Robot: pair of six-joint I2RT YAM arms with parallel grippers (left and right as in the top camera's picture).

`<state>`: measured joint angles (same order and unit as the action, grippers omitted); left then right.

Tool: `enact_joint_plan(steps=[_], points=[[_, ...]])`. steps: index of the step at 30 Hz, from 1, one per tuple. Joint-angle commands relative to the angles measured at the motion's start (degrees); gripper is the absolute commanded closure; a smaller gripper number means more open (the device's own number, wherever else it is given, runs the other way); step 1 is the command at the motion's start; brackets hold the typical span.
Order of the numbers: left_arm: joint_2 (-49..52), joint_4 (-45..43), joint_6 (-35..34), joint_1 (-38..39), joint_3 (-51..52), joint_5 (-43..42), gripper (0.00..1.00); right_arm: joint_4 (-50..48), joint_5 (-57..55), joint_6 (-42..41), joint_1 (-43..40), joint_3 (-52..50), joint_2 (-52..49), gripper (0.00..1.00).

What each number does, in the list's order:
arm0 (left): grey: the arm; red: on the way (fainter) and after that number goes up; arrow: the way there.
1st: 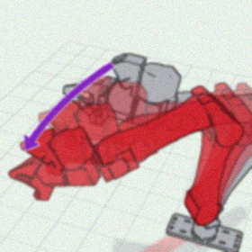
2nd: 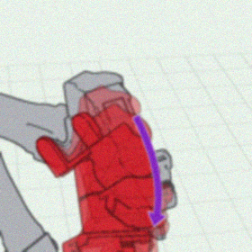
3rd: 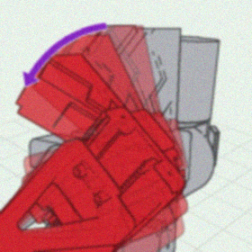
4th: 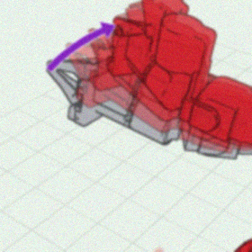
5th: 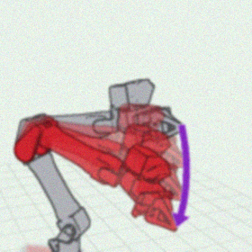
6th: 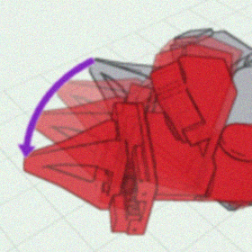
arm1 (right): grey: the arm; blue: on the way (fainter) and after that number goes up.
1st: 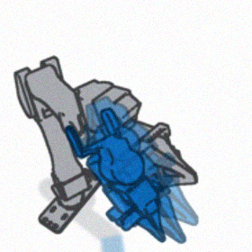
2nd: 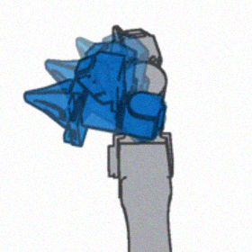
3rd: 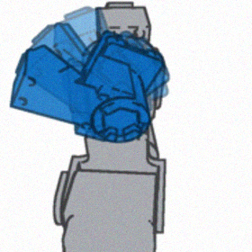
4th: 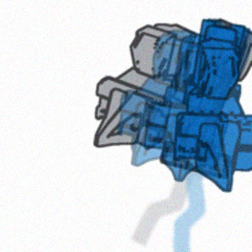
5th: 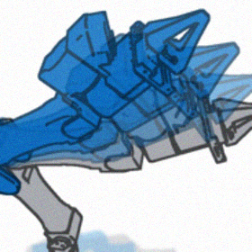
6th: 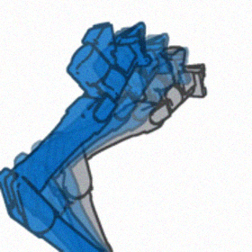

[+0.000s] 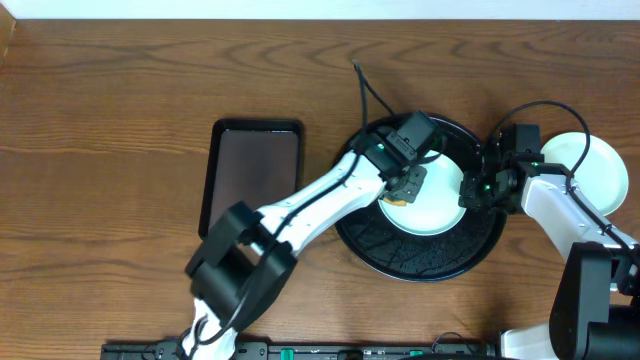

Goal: Clean dirty plates on tray and stack at the side
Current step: 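Scrub the last pale green plate with the sponge, right gripper holding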

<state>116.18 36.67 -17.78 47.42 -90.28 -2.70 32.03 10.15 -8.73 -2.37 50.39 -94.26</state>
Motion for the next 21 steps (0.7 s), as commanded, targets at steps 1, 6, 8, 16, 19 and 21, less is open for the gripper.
enact_joint_plan(steps=[1, 6, 8, 16, 19, 21], points=[[1.6, -1.5, 1.3, -0.3, 0.8, 3.8, 0.93, 0.1, 1.4, -0.6, 1.1, -0.5, 0.2, 0.99], [2.6, -3.3, 2.5, -0.2, 0.8, 3.9, 0.93, 0.1, 1.4, -0.6, 1.1, -0.5, 0.2, 0.99], [2.6, -4.1, 2.5, -0.2, 0.8, 3.9, 0.93, 0.1, 1.4, -0.6, 1.3, -0.5, 0.2, 0.99], [5.0, -4.7, 2.4, -0.2, 0.8, 3.8, 0.93, 0.1, 1.2, -0.6, 1.7, -0.5, 0.2, 0.99], [5.7, -4.7, 2.4, -0.2, 0.8, 3.8, 0.93, 0.1, 1.2, -0.6, 1.7, -0.5, 0.2, 0.99], [6.2, -4.6, 2.4, -0.2, 0.8, 3.8, 0.93, 0.0, 1.2, -0.6, 1.7, -0.5, 0.2, 0.99]])
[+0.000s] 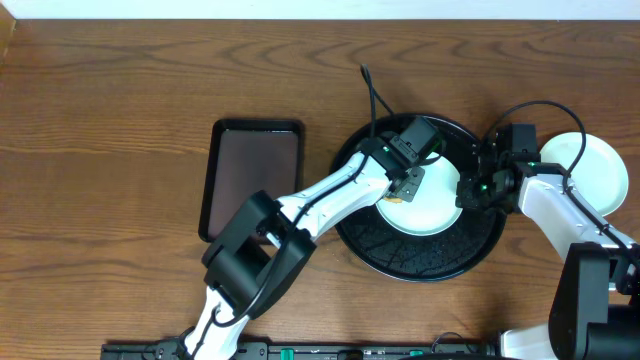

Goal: Clean dirty plates on tray and stack at the side
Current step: 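Scrub the last pale green plate with the sponge, right gripper holding, then return the sponge with the left gripper onto the small black tray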

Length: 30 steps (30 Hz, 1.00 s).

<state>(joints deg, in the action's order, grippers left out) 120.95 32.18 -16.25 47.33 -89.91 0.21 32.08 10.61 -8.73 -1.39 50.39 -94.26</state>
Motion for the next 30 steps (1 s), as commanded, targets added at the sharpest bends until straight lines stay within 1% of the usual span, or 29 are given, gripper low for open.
enact_joint_plan(steps=[1, 6, 9, 13, 16, 20, 23, 28, 30], points=[[1.9, -0.2, 0.9, -0.1, 0.4, 0.9, 0.93, 0.0, 0.7, -0.6, 0.7, -0.5, 0.2, 0.99], [4.8, -0.7, 0.9, -0.1, 0.4, 0.9, 0.93, 0.0, 0.5, -0.6, 0.7, -0.5, 0.2, 0.99], [6.7, -0.8, -0.5, -0.1, 0.4, -0.1, 0.92, 0.0, 0.3, -0.6, 0.7, -0.5, 0.2, 0.99], [8.4, 0.1, -0.6, -0.1, 0.4, -9.8, 0.93, 0.0, 0.1, -0.6, 0.7, -0.5, 0.2, 0.99], [8.4, 0.6, -0.5, -0.1, 0.4, -16.8, 0.93, 0.0, 0.1, -0.6, 0.7, -0.5, 0.2, 0.99], [8.4, 1.1, -0.5, -0.1, 0.4, -28.1, 0.93, -0.2, 0.1, -0.6, 0.7, -0.5, 0.2, 0.99], [8.4, 0.5, -0.5, -0.7, -0.7, -34.6, 0.93, -0.2, 0.1, -0.6, 0.7, -0.5, 0.2, 0.99], [6.5, -3.2, -0.7, -4.4, -6.0, -45.5, 0.93, -0.2, 0.1, -0.6, 0.7, -0.5, 0.2, 0.99], [4.6, -3.9, -2.7, -6.8, -8.9, -46.3, 0.93, -0.1, 0.1, -0.6, 0.7, -0.5, 0.2, 0.99]])
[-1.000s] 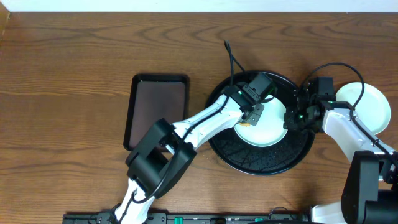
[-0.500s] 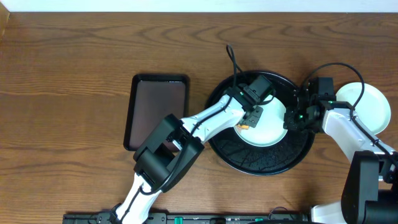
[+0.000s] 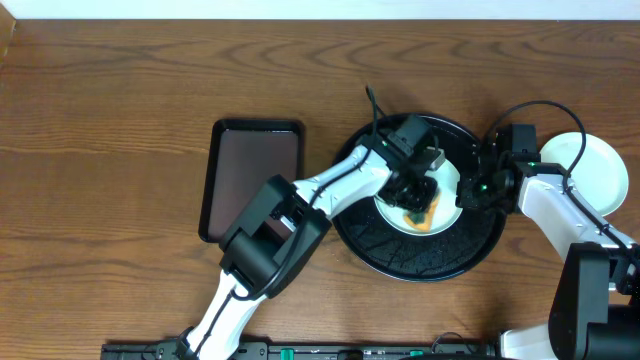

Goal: Clean dirty plates on tray and stack at the side
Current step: 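Return the sponge with the left gripper onto the small black tray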

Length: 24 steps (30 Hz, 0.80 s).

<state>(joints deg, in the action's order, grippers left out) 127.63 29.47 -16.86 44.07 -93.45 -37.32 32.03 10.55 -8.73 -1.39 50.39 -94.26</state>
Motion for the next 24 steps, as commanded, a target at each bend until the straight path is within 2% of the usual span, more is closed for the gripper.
enact_joint_plan(steps=[1, 6, 9, 10, 12, 14, 15, 19, 21, 24], points=[[-3.2, -1.4, -2.8, -4.7, -6.5, -8.8, 0.93, -0.1, 0.2, -0.6, 0.7, -0.5, 0.2, 0.99], [-10.8, -2.0, -3.4, -12.0, -9.9, -8.3, 0.92, -0.1, 0.2, -0.6, 0.7, -0.5, 0.2, 0.99], [-14.7, 3.6, -3.4, -16.8, -9.9, -5.2, 0.93, -0.1, 0.2, -0.6, 0.7, -0.5, 0.2, 0.99], [-15.5, 6.3, -3.3, -18.1, -9.9, -2.8, 0.93, -0.1, 0.2, -0.6, 0.7, -0.5, 0.2, 0.99], [-16.6, 12.9, -1.6, -20.9, -9.9, 3.8, 0.93, -0.1, 0.2, -0.6, 0.7, -0.5, 0.2, 0.91], [-16.9, 20.1, 0.6, -23.5, -9.9, 13.1, 0.93, -0.1, 0.2, -0.6, 0.7, -0.5, 0.2, 0.84], [-16.9, 25.0, 1.5, -25.3, -9.7, 21.5, 0.93, -0.1, 0.0, -0.6, 0.7, -0.5, 0.2, 0.79], [-16.6, 32.1, 1.6, -28.9, -7.1, 40.1, 0.93, -0.2, 0.0, -0.6, 0.7, -0.6, 0.2, 0.77], [-16.5, 32.9, 1.6, -30.5, -4.9, 43.5, 0.93, -0.4, 0.0, -0.6, 0.7, -0.9, 0.2, 0.77], [-16.5, 32.0, 1.6, -32.7, -0.7, 43.6, 0.93, -2.0, 0.0, -0.6, 0.7, -2.2, 0.2, 0.76]])
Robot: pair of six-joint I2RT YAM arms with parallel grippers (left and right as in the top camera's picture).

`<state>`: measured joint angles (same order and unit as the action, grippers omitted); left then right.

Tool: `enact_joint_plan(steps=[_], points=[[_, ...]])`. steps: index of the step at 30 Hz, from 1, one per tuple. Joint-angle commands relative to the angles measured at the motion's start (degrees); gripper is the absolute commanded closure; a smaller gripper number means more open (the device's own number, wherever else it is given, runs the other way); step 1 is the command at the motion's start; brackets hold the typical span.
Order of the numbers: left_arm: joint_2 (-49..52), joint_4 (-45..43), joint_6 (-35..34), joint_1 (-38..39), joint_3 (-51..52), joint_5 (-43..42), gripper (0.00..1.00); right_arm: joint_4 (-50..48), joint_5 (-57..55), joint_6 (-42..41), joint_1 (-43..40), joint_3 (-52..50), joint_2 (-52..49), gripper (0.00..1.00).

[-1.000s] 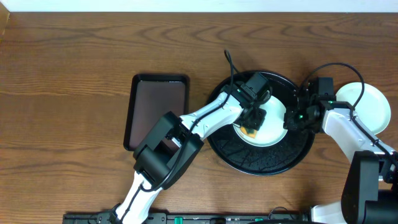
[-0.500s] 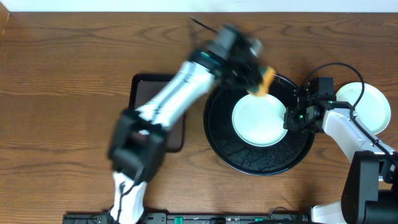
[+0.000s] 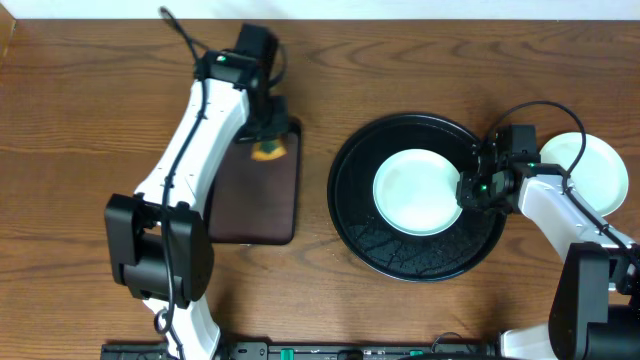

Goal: Clean dirty plates on tray and stack at the side
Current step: 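Return the sponge with the left gripper onto the small black tray, then tilt and lift the pale green plate with the right gripper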

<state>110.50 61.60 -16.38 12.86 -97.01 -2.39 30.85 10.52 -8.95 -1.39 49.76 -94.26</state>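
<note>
A white plate (image 3: 415, 192) lies in the round black tray (image 3: 400, 255), and its face looks clean. My right gripper (image 3: 470, 189) is at the plate's right rim and appears shut on it. A second white plate (image 3: 592, 170) lies on the table at the far right, partly under the right arm. My left gripper (image 3: 267, 140) is far to the left, over the top end of the dark rectangular tray (image 3: 250, 205). It is shut on a yellow-orange sponge (image 3: 265, 153).
The left arm stretches from the table's front edge up the left side of the rectangular tray. Its cable (image 3: 180, 25) sticks out toward the back edge. Bare wooden table (image 3: 80, 150) lies left of the trays.
My left gripper has left the white plate and now holds the sponge over the top end of the rectangular tray at the left. The right gripper stays at the plate's rim.
My left gripper first pressed the sponge on the plate's upper left part, and stayed there at the second moment. Later it was nearer the plate's middle. Now it is over the rectangular tray with the sponge. The right gripper held the rim throughout.
</note>
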Motion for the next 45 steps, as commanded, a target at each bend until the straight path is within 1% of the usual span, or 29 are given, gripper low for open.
enact_joint_plan(steps=[1, 2, 4, 7, 13, 16, 20, 24, 29, 34, 38, 42, 45], points=[[0.6, -0.9, 1.2, -2.2, 4.2, 8.7, 0.93, -1.8, 0.0, -0.4, 0.7, -2.2, 0.2, 0.77], [0.6, -2.0, 1.1, -2.7, 5.6, 8.7, 0.93, -2.7, 0.0, -0.4, 0.7, -2.9, 0.2, 0.79], [0.6, -3.9, 1.1, -3.4, 7.9, 8.7, 0.93, -3.5, 0.1, -0.4, 0.7, -3.5, 0.2, 0.85], [0.6, -5.3, 1.2, -3.8, 9.5, 8.7, 0.92, -3.9, 0.0, -0.4, 0.7, -3.2, 0.2, 0.98], [0.6, -6.2, 1.3, -3.8, 9.6, 8.7, 0.92, -1.9, -0.9, -0.3, 0.7, 2.2, 0.3, 0.99], [0.6, -6.1, 1.6, -3.8, 9.6, 8.6, 0.93, 2.7, -5.5, 0.5, 0.7, 8.0, 0.3, 0.99], [0.6, -6.1, 5.1, -3.8, 9.6, 4.9, 0.93, 9.9, -9.5, 1.4, 0.9, 16.7, 0.3, 0.99], [0.6, -6.0, 5.2, -3.8, 9.6, 4.3, 0.93, 16.3, -15.8, 2.4, 3.0, 25.0, 0.3, 0.99], [0.6, -6.0, 5.2, -3.8, 9.6, 4.3, 0.93, 22.1, -32.5, 3.5, 10.4, 32.3, 0.3, 0.99], [0.6, -6.1, 5.2, -3.8, 9.6, 4.3, 0.93, 23.7, -55.7, 3.5, 23.6, 34.2, 0.3, 0.99], [0.6, -6.3, 5.2, -3.8, 9.6, 4.4, 0.93, 23.5, -70.9, 3.5, 34.7, 34.1, 0.2, 0.99], [0.7, -6.8, 6.1, -3.8, 9.7, 4.6, 0.93, 22.7, -81.3, 3.5, 44.0, 34.1, 0.2, 0.99], [0.7, -9.1, 7.8, -3.8, 10.6, 4.6, 0.93, 21.3, -86.6, 3.5, 48.7, 34.1, 0.2, 0.99]])
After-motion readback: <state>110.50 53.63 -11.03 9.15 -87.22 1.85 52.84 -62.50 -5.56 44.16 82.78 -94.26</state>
